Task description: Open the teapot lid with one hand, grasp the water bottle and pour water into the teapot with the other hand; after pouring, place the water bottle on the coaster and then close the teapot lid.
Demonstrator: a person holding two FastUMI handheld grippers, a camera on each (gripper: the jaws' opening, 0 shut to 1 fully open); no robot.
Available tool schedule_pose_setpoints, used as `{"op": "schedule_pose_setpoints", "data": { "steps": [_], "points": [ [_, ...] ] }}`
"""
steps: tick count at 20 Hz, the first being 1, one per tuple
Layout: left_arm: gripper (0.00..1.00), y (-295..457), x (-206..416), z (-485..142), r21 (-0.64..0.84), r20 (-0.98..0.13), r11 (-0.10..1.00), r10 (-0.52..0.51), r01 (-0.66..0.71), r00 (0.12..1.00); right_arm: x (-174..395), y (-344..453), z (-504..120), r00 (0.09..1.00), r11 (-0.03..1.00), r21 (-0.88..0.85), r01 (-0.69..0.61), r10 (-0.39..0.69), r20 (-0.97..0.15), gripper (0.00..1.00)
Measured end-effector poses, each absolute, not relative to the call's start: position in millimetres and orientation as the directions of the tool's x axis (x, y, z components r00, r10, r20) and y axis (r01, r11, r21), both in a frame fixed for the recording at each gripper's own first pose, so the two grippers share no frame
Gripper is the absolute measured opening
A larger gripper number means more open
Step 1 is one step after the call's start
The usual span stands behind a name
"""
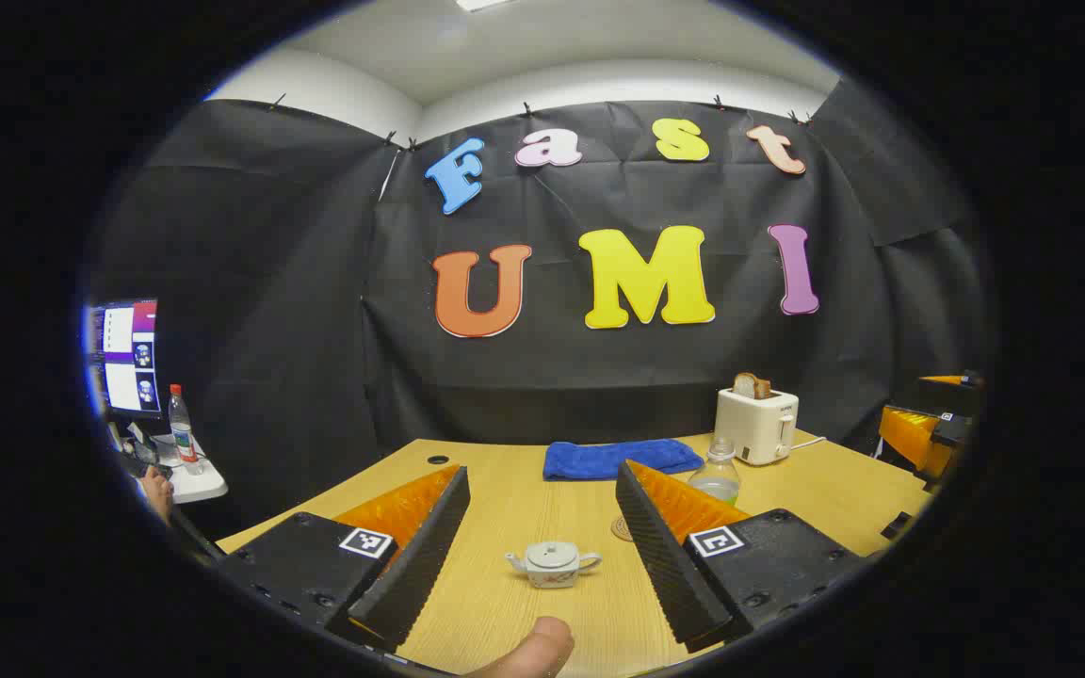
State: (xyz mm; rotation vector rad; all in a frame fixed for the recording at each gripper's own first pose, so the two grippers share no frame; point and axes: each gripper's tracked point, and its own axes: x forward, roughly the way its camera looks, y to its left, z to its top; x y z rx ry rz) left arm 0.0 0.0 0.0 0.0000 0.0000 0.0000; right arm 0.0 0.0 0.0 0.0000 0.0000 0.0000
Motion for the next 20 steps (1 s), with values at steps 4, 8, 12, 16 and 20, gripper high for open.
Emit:
{"op": "schedule_pose_setpoints", "data": {
  "steps": [4,8,12,16,20],
  "points": [
    [0.98,-3.9,4.8,-6.1,0.028,-0.009,1.000,-0.008,0.009,1.000,1.2,0.3,-0.8,1.000,1.000,-0.007,-0.001,0.001,-0.001,0.95],
    [0.98,-5.2,8.1,-12.7,0.014,-0.033,1.000,-0.025,0.026,0.999,-1.3,6.4,-1.1,1.000,1.000,-0.017,-0.012,0.012,-0.001,0.95],
    [0.98,-1.2,12.1,-18.0,0.013,-0.047,1.000,-0.021,0.022,0.999,-2.1,11.4,-2.2,1.000,0.999,-0.036,-0.023,0.023,-0.001,0.95],
    [0.98,5.3,18.4,-24.4,0.002,-0.060,1.000,-0.010,0.010,0.998,-1.0,12.8,-4.4,1.000,0.999,-0.039,-0.026,0.026,-0.005,0.95],
    [0.98,5.3,28.6,-28.1,-0.007,-0.049,1.000,-0.014,0.014,0.999,3.7,12.8,-10.4,0.999,0.999,-0.037,-0.027,0.026,-0.022,0.95]
  ]
}}
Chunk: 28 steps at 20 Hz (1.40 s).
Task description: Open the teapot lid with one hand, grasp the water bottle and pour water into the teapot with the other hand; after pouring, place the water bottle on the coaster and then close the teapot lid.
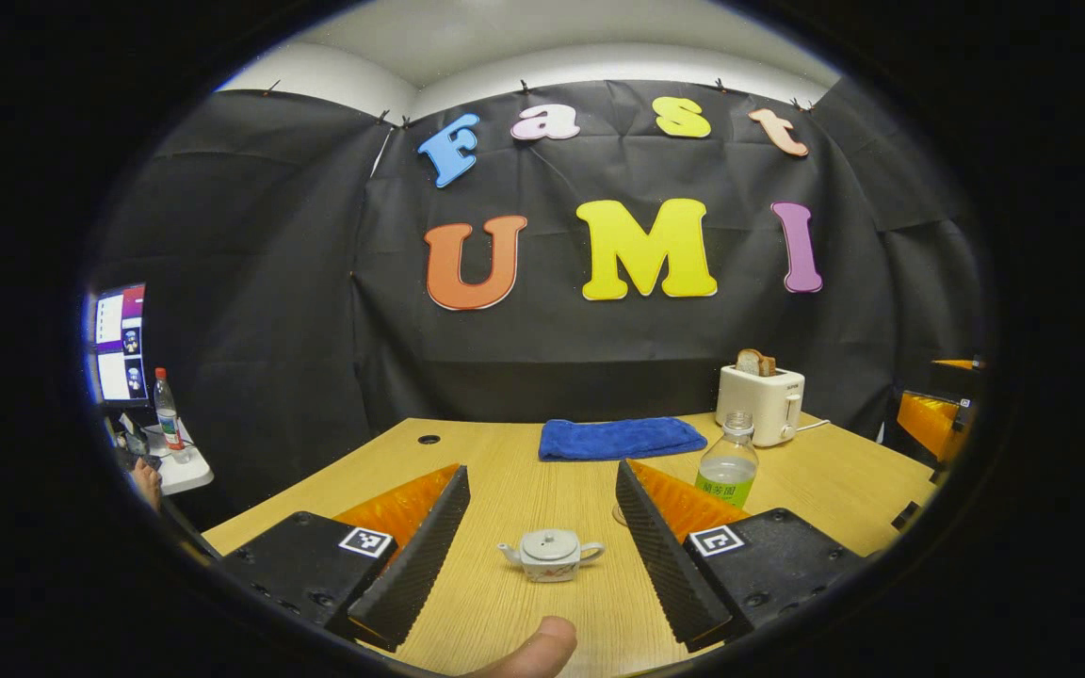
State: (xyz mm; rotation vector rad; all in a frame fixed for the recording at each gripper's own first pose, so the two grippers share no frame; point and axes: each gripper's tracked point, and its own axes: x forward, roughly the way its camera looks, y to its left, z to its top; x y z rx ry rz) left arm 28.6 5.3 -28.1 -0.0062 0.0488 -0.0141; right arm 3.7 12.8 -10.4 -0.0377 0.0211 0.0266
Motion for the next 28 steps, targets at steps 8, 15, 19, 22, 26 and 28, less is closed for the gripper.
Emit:
{"op": "schedule_pose_setpoints", "data": {
  "steps": [8,15,19,22,26,28],
  "points": [
    [0.98,1.4,91.7,-87.8,-0.020,-0.054,1.000,-0.010,0.009,0.998,13.5,10.3,-21.6,0.999,0.999,-0.035,-0.011,0.009,-0.052,0.95],
    [0.94,3.8,118.0,-138.3,-0.049,-0.182,0.999,-0.003,-0.006,0.983,19.8,14.1,-30.8,0.997,0.999,-0.053,-0.010,0.005,-0.080,0.95],
    [0.82,7.9,119.8,-165.1,-0.077,-0.268,0.997,-0.022,0.001,0.963,22.4,19.8,-36.6,0.996,0.998,-0.053,-0.017,0.012,-0.092,0.95],
    [0.67,3.3,123.6,-163.4,-0.097,-0.255,0.995,-0.057,0.033,0.965,23.6,25.7,-40.2,0.995,0.998,-0.062,-0.026,0.020,-0.098,0.95],
    [0.57,1.5,123.4,-163.9,-0.059,-0.247,0.997,-0.056,0.042,0.967,26.5,31.8,-47.1,0.993,0.996,-0.076,-0.039,0.030,-0.113,0.98],
    [0.52,-0.6,123.2,-160.9,-0.006,-0.235,0.999,-0.054,0.054,0.971,27.6,33.6,-51.4,0.992,0.996,-0.079,-0.040,0.030,-0.126,0.95]
  ]
}}
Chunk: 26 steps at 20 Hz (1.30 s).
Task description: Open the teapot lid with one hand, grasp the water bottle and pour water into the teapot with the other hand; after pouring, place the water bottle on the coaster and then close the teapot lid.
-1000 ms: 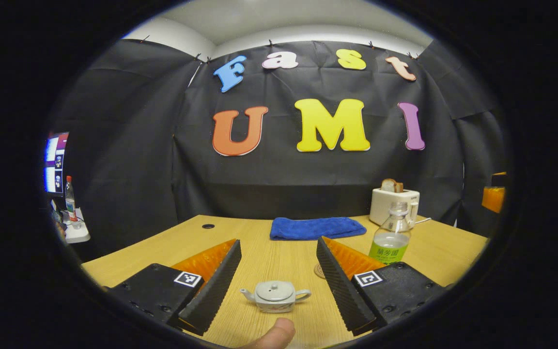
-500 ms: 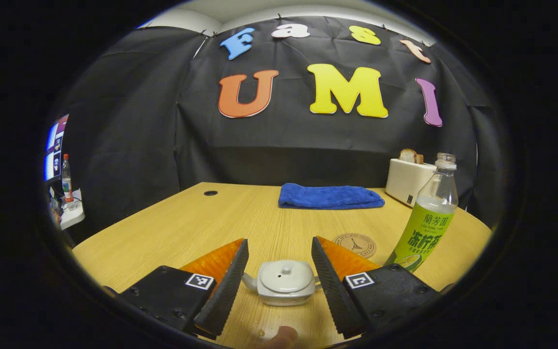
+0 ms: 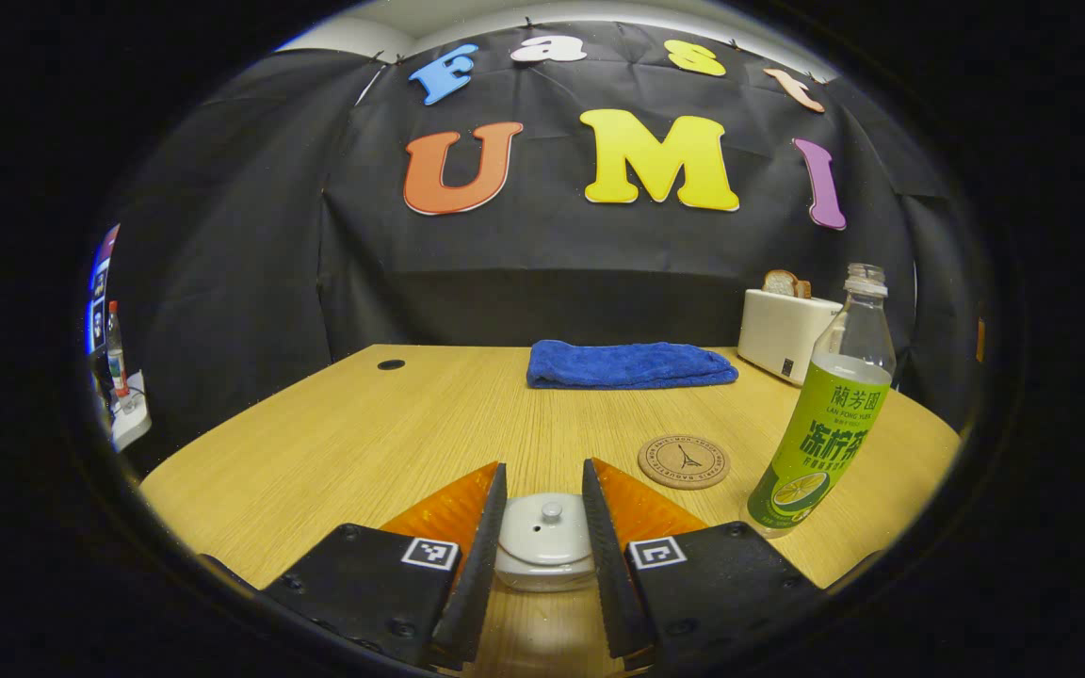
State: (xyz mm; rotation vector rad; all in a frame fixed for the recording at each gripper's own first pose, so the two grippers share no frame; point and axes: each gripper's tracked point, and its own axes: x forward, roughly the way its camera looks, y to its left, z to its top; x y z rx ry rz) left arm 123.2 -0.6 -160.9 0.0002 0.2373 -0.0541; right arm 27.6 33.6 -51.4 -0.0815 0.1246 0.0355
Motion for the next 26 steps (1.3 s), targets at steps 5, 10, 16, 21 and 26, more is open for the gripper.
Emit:
{"op": "schedule_pose_setpoints", "data": {
  "steps": [5,10,16,21,26],
  "points": [
    [0.20,1.3,123.7,-159.4,0.024,-0.226,0.998,-0.058,0.065,0.972,29.3,35.4,-53.8,0.990,0.996,-0.083,-0.045,0.033,-0.134,0.98],
    [0.06,0.6,124.9,-159.6,0.001,-0.233,0.998,-0.062,0.064,0.971,33.2,38.5,-59.1,0.989,0.995,-0.080,-0.053,0.042,-0.140,0.95],
    [0.05,4.5,112.7,-134.9,-0.073,-0.205,0.994,-0.094,0.081,0.974,41.1,55.5,-70.6,0.982,0.995,-0.028,-0.097,0.091,-0.168,0.98],
    [0.05,27.4,89.0,-85.4,-0.071,-0.123,0.995,-0.072,0.063,0.990,43.8,102.7,-92.8,0.947,0.974,0.053,-0.222,0.228,-0.225,0.95],
    [0.04,44.8,65.5,-63.0,-0.071,-0.127,0.996,-0.064,0.056,0.990,46.9,136.3,-103.6,0.930,0.954,0.114,-0.278,0.297,-0.217,0.95]
  ]
}}
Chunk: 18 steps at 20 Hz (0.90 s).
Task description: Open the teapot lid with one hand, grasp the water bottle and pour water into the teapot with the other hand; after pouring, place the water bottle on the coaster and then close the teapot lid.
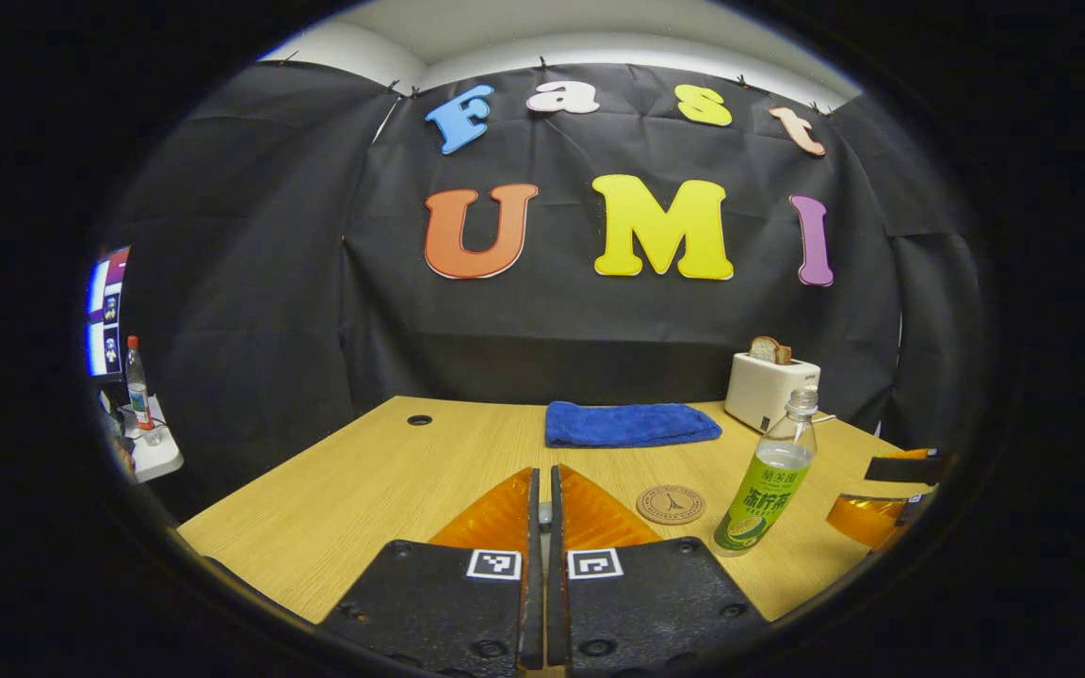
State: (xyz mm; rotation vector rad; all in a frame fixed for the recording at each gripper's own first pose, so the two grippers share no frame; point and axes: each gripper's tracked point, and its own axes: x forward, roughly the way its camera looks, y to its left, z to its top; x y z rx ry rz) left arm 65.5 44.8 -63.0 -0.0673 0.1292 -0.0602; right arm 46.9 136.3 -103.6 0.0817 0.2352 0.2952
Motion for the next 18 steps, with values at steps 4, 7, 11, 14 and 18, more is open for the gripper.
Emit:
{"op": "schedule_pose_setpoints", "data": {
  "steps": [4,7,11,14,18],
  "points": [
    [0.01,37.3,46.8,-54.7,-0.095,-0.156,0.991,-0.112,0.097,0.981,70.5,136.9,-101.5,0.949,0.967,0.114,-0.230,0.248,-0.194,0.98],
    [0.02,39.9,36.4,-44.0,-0.065,-0.140,0.992,-0.120,0.112,0.983,89.0,153.1,-110.7,0.925,0.946,0.155,-0.284,0.313,-0.217,0.99],
    [0.03,35.6,27.0,-41.1,-0.092,-0.145,0.984,-0.168,0.155,0.975,113.2,159.4,-122.7,0.919,0.944,0.151,-0.293,0.322,-0.229,0.96],
    [0.01,37.4,23.0,-40.4,-0.076,-0.154,0.981,-0.191,0.181,0.969,120.7,176.3,-122.7,0.905,0.926,0.160,-0.341,0.370,-0.209,0.90],
    [0.03,38.8,21.5,-42.8,-0.076,-0.165,0.978,-0.205,0.194,0.965,136.1,175.1,-129.9,0.919,0.947,0.127,-0.296,0.319,-0.233,0.82]
  ]
}}
